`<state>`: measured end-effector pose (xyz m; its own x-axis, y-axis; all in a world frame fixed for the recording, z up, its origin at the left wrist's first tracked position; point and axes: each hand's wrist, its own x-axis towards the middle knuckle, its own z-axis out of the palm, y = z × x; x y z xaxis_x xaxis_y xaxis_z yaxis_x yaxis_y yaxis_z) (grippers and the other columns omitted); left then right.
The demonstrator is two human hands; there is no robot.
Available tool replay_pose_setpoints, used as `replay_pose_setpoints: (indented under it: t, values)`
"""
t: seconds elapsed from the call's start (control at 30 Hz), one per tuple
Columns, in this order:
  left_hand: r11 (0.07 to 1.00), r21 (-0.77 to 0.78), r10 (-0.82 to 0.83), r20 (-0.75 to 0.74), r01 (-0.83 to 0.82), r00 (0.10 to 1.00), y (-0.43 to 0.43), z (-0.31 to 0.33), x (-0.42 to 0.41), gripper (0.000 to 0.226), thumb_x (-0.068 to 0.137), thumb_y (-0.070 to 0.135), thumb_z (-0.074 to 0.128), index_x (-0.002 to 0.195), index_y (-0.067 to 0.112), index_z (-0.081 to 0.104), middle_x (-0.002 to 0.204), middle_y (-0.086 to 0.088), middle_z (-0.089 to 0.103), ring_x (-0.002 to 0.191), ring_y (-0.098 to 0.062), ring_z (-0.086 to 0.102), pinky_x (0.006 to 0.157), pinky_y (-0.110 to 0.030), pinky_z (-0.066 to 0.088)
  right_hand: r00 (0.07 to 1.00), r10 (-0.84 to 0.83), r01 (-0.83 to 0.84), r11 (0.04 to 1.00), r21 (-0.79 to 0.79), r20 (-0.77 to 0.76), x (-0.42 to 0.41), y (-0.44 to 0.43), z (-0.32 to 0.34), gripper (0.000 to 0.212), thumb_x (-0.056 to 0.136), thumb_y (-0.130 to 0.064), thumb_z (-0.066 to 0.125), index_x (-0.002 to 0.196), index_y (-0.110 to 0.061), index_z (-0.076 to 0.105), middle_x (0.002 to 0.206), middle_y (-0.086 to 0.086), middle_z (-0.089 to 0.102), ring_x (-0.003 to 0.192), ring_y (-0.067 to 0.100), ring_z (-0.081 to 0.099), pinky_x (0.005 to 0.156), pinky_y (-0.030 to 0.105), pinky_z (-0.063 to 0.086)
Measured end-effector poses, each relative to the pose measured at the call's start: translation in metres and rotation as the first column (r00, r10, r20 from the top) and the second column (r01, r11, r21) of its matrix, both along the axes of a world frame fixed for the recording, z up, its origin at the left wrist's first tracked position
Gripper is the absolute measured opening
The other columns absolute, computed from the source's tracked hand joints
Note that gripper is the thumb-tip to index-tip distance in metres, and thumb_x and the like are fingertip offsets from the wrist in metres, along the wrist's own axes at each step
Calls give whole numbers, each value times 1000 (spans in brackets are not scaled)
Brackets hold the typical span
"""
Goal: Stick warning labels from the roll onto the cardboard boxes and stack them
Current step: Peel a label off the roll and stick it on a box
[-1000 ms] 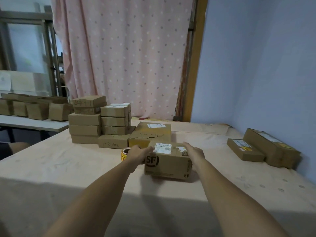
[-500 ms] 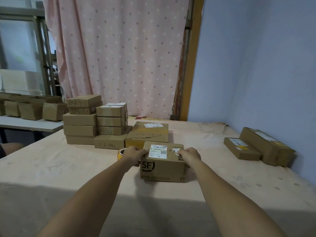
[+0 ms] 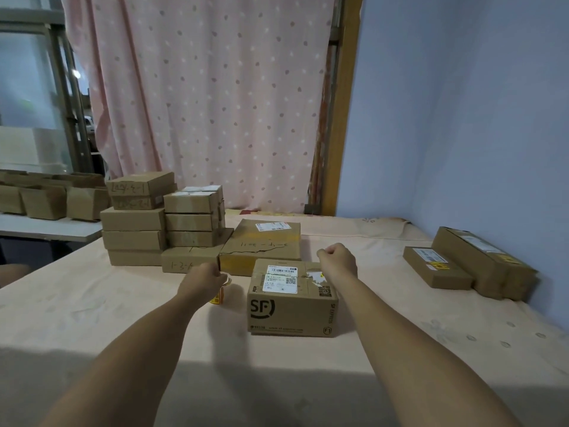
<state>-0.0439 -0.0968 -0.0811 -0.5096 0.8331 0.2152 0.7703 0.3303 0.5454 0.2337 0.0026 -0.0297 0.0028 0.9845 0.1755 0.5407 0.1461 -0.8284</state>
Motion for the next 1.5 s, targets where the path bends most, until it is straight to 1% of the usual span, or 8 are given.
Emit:
replay_pose_setpoints:
  t: [0.17, 0.37, 0.63, 0.87, 0.97, 1.1, 1.33, 1.5]
  values:
    - [992, -121, 19, -194, -43, 981, 17, -6, 2, 31, 90, 56, 62, 97, 26, 60, 85, 4, 65, 75, -15, 61, 58, -29, 47, 998, 51, -51, 999, 15, -28, -3, 9, 0, 12, 97, -25, 54, 104, -19, 61, 98, -4, 64, 89, 17, 61, 71, 32, 50]
    - [980, -180, 38, -251, -86, 967, 29, -9, 10, 12, 98, 25, 58, 92, 15, 58, 81, 0, 58, 78, -19, 60, 66, -33, 54, 997, 70, -70, 998, -4, -39, -1, 16, -11, 11, 96, -25, 54, 100, -19, 63, 98, -4, 65, 90, 18, 63, 75, 34, 51]
    - [983, -158, 88, -55, -96, 995, 26, -7, -6, 18, 98, 24, 57, 92, 8, 64, 83, -7, 63, 79, -24, 64, 68, -36, 57, 995, 86, -87, 996, 26, 40, -15, 13, -11, 12, 96, -25, 53, 100, -21, 64, 96, -6, 66, 88, 16, 62, 79, 34, 53]
    - [974, 224, -26, 253, -33, 967, 22, 8, -10, 18, 96, 14, 66, 111, 10, 75, 106, -8, 69, 93, -23, 63, 81, -38, 56, 980, 199, -197, 979, 51, -31, -54, 0, 16, 12, 98, -25, 55, 102, -20, 65, 100, -6, 65, 96, 17, 61, 84, 35, 51]
    - [912, 411, -123, 266, 3, 956, 21, 27, 0, 24, 94, 18, 71, 116, 9, 74, 108, -1, 69, 104, -21, 63, 92, -40, 53, 959, 278, -281, 958, -57, -54, -77, -6, 31, 34, 102, -38, 52, 102, -7, 67, 98, 10, 68, 90, 26, 64, 79, 35, 50]
    - [841, 540, -243, 351, 17, 904, 23, 52, 17, 23, 91, 21, 76, 112, 12, 76, 102, 2, 74, 100, -15, 67, 93, -41, 57, 904, 321, -390, 890, -238, -282, -101, -1, 35, 42, 98, -55, 52, 102, -16, 66, 98, 3, 77, 84, 20, 67, 88, 39, 56]
    - [838, 529, -294, 233, 133, 927, 22, 57, 32, 19, 90, 19, 77, 108, 15, 79, 96, 2, 74, 88, -15, 66, 81, -35, 55, 833, 304, -400, 908, -124, -462, -92, -1, 33, 12, 93, -18, 66, 105, -16, 69, 88, 6, 66, 80, 20, 61, 67, 32, 48]
    - [879, 413, -389, 328, 240, 861, 19, 59, 51, 33, 86, -5, 70, 112, 15, 75, 94, 2, 70, 83, -14, 60, 69, -21, 48, 808, 330, -399, 916, -42, -488, -75, 3, 28, 14, 93, -1, 66, 100, -12, 69, 98, 10, 71, 79, 15, 65, 77, 29, 57]
